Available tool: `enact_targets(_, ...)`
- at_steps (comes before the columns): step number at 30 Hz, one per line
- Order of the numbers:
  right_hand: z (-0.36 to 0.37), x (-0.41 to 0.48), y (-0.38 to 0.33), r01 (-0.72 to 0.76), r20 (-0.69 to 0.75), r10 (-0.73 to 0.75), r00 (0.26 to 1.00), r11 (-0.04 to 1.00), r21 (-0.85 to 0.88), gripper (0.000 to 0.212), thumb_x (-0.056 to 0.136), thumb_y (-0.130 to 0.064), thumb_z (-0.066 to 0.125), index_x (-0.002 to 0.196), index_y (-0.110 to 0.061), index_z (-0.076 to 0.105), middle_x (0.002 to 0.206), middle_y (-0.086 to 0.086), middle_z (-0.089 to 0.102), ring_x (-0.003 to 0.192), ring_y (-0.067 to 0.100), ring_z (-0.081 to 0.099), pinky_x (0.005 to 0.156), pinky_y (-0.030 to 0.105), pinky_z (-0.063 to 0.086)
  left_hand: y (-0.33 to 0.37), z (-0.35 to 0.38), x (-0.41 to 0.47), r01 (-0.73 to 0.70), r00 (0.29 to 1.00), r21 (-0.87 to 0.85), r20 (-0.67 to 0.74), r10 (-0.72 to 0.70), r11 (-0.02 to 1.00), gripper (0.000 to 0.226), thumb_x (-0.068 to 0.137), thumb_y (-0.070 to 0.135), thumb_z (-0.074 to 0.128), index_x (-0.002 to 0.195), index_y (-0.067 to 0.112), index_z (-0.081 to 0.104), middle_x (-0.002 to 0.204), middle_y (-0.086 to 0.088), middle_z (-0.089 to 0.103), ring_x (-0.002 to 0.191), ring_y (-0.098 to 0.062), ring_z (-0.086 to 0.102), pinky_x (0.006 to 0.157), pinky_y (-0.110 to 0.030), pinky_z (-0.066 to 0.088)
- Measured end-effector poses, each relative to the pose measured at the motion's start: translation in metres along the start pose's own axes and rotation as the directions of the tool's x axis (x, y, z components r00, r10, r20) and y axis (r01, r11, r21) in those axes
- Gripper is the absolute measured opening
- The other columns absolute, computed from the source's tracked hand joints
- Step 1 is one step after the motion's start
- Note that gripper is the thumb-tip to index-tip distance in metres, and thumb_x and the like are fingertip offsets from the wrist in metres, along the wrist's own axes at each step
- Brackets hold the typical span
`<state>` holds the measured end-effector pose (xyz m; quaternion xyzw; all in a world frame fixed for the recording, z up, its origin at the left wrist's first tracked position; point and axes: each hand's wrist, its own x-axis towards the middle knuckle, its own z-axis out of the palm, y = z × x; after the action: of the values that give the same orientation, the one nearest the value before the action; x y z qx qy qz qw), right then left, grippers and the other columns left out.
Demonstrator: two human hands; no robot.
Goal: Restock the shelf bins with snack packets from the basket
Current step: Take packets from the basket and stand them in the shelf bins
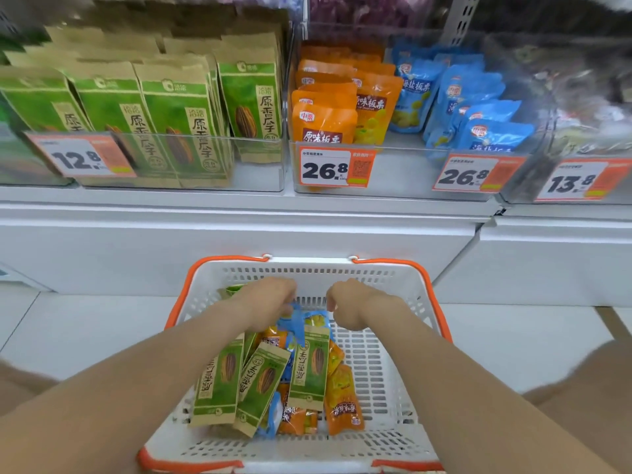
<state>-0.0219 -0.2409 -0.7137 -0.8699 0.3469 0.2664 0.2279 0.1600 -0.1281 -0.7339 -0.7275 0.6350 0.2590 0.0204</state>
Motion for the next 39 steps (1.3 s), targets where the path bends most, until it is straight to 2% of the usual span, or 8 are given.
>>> enact_targets(5, -0.027, -0.023, -0.009, 0.079, -0.084, -0.061, 0.995, 0.973, 0.217, 0.061, 0.088, -0.024, 0.075, 0.144, -0.02, 0.051, 0.132, 0.006, 0.061, 0.108, 0.022, 0.061, 0.092, 0.037, 0.054, 0.013, -0.027, -0.014, -0.085, 0.971, -0.439, -0.239, -0.025, 0.894, 0.028, 0.101, 0.026, 0.066, 0.128, 0.029, 0.057, 0.101, 0.004, 0.063, 0.088, -0.015, 0.062, 0.079, -0.036, 0.052)
enact_targets(9, -0.059, -0.049, -0.01, 0.098, -0.247, -0.03, 0.969, 0.959, 0.267, 0.041, 0.073, -0.022, 0.084, 0.11, -0.025, 0.068, 0.111, 0.002, 0.067, 0.091, 0.018, 0.063, 0.072, 0.028, 0.049, 0.029, -0.046, -0.021, -0.172, 0.926, -0.622, -0.367, -0.091, 0.764, 0.009, 0.102, 0.032, 0.065, 0.095, 0.031, 0.071, 0.091, 0.004, 0.074, 0.084, -0.016, 0.068, 0.083, -0.041, 0.056)
enact_targets(12, -0.088, -0.074, -0.009, 0.081, -0.292, 0.044, 0.955, 0.913, 0.401, 0.041, 0.068, -0.018, 0.087, 0.105, -0.025, 0.072, 0.1, 0.001, 0.07, 0.085, 0.017, 0.067, 0.071, 0.031, 0.056, 0.042, -0.057, -0.028, -0.183, 0.905, -0.756, -0.379, -0.192, 0.629, 0.015, 0.104, 0.033, 0.064, 0.101, 0.021, 0.072, 0.097, -0.005, 0.076, 0.084, -0.019, 0.07, 0.074, -0.041, 0.06)
enact_targets(21, -0.157, -0.14, -0.024, 0.328, -0.517, 0.227, 0.825, 0.554, 0.766, 0.046, 0.075, -0.011, 0.092, 0.114, -0.017, 0.069, 0.102, 0.004, 0.077, 0.088, 0.017, 0.076, 0.081, 0.036, 0.064, 0.094, -0.107, -0.05, -0.359, 0.824, -0.828, -0.498, -0.271, 0.431, 0.032, 0.11, 0.036, 0.049, 0.111, 0.008, 0.064, 0.095, -0.009, 0.077, 0.078, -0.027, 0.077, 0.069, -0.046, 0.061)
enact_targets(24, -0.176, -0.154, -0.022, 0.382, -0.662, 0.22, 0.716, 0.67, 0.637, 0.03, 0.079, -0.015, 0.086, 0.104, -0.024, 0.071, 0.103, -0.003, 0.075, 0.095, 0.017, 0.073, 0.087, 0.041, 0.062, 0.115, -0.124, -0.055, -0.397, 0.824, -0.829, -0.511, -0.245, 0.395, 0.028, 0.105, 0.041, 0.059, 0.117, 0.017, 0.06, 0.094, -0.006, 0.078, 0.075, -0.029, 0.077, 0.069, -0.047, 0.059)
enact_targets(29, -0.215, -0.178, -0.007, 0.359, -0.839, 0.131, 0.529, 0.861, 0.361, 0.024, 0.075, -0.025, 0.085, 0.088, -0.035, 0.068, 0.101, -0.008, 0.071, 0.105, 0.024, 0.065, 0.086, 0.036, 0.054, 0.14, -0.143, -0.048, -0.409, 0.593, -0.502, -0.781, -0.196, 0.762, 0.032, 0.098, 0.031, 0.07, 0.124, 0.029, 0.051, 0.077, 0.004, 0.061, 0.07, -0.012, 0.064, 0.065, -0.038, 0.051)
enact_targets(33, -0.237, -0.184, 0.015, 0.284, -0.913, 0.131, 0.386, 0.925, 0.253, 0.024, 0.079, -0.02, 0.079, 0.098, -0.032, 0.069, 0.107, -0.002, 0.07, 0.106, 0.027, 0.059, 0.085, 0.037, 0.05, 0.165, -0.173, -0.032, -0.429, 0.412, -0.263, -0.908, -0.072, 0.864, 0.039, 0.092, 0.013, 0.068, 0.125, 0.021, 0.05, 0.094, 0.007, 0.053, 0.09, -0.014, 0.055, 0.077, -0.037, 0.046)
enact_targets(39, -0.225, -0.164, 0.041, 0.338, -0.948, 0.12, 0.296, 0.915, 0.221, 0.036, 0.087, 0.0, 0.067, 0.113, -0.023, 0.058, 0.107, -0.003, 0.07, 0.093, 0.021, 0.059, 0.079, 0.04, 0.05, 0.198, -0.225, 0.015, -0.288, 0.454, -0.025, -0.884, 0.113, 0.957, 0.076, 0.081, -0.003, 0.066, 0.151, 0.01, 0.04, 0.144, -0.011, 0.045, 0.129, -0.031, 0.046, 0.108, -0.043, 0.043)
